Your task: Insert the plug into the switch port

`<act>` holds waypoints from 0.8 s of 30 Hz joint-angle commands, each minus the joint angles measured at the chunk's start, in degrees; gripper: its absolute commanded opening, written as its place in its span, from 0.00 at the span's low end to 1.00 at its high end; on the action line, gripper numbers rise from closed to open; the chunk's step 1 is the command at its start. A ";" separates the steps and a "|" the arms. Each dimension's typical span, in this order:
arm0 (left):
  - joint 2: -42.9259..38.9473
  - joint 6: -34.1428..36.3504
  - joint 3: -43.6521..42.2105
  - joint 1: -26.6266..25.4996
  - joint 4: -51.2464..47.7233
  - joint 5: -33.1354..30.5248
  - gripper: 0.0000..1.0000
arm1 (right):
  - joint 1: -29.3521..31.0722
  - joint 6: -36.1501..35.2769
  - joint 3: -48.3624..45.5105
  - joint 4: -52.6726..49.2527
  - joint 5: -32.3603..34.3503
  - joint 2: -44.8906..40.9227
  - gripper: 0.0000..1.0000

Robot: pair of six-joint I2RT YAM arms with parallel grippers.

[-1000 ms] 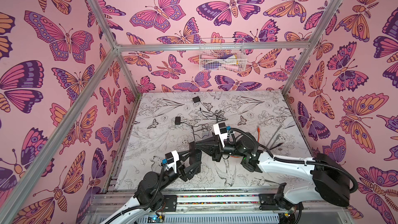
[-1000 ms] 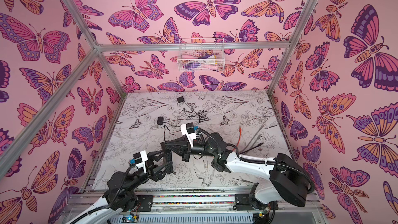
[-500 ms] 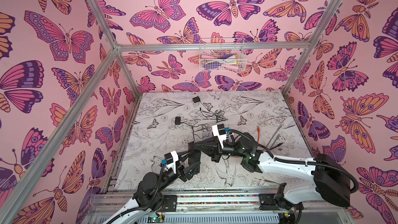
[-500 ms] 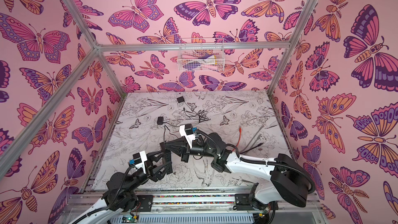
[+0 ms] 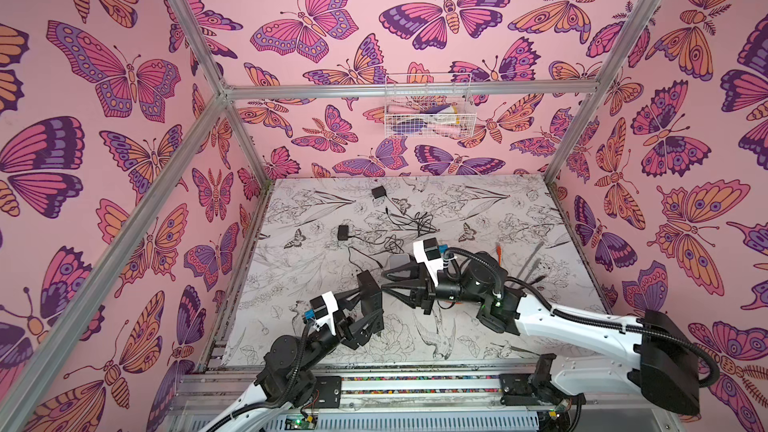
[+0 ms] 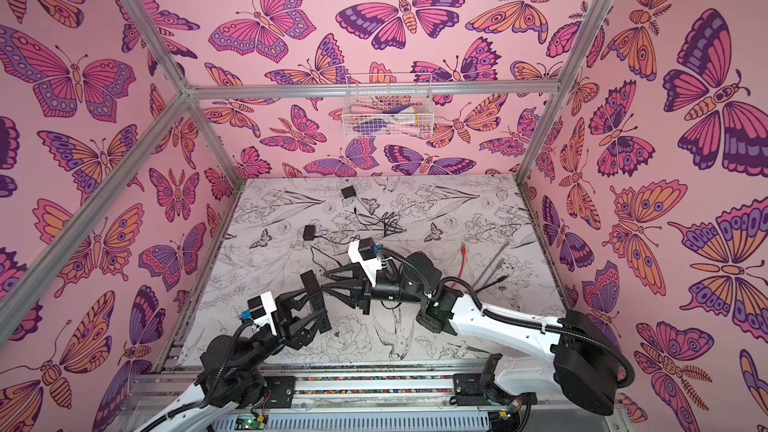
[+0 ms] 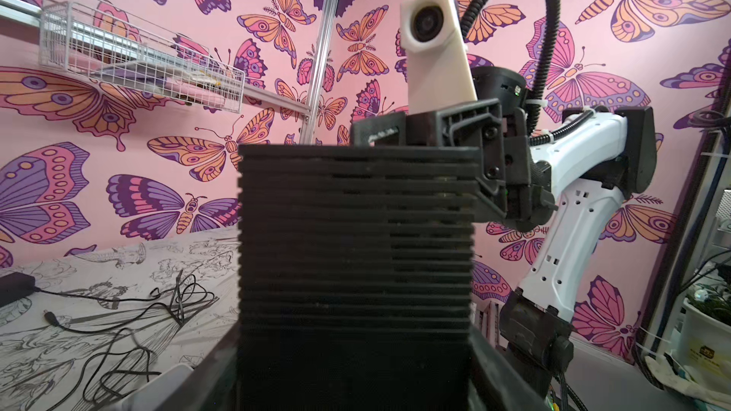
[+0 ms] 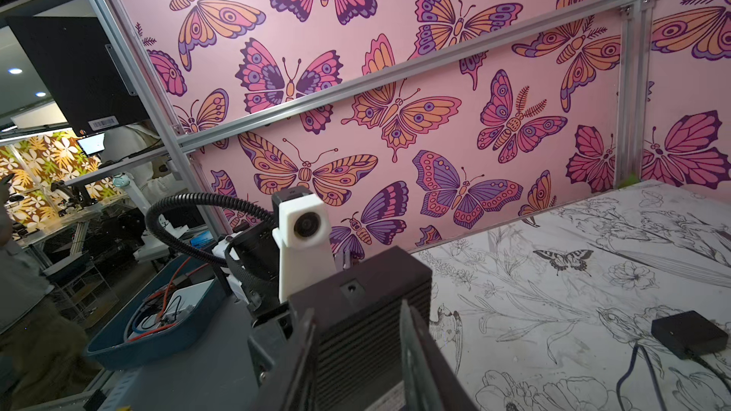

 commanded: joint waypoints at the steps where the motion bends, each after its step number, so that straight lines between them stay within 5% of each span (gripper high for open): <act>1: -1.05 0.38 -3.35 0.18 6.43 -2.61 0.00 | 0.88 -1.81 -1.33 -8.14 1.14 -1.74 0.36; 5: -1.08 -0.11 -2.55 0.18 3.02 -5.15 0.00 | 0.53 -2.65 0.33 -16.76 13.09 -3.15 0.35; 8: -1.00 -0.99 2.34 0.18 -12.13 -15.42 0.00 | -2.25 -1.58 7.70 -32.10 20.97 0.35 0.36; 15: 1.68 -6.07 11.85 0.25 -37.48 -32.21 0.00 | -4.19 -0.15 25.73 -54.97 26.67 17.03 0.32; 24: -0.45 -11.96 13.39 0.36 -47.90 -39.39 0.00 | -4.72 13.06 44.10 -67.30 26.15 39.07 0.31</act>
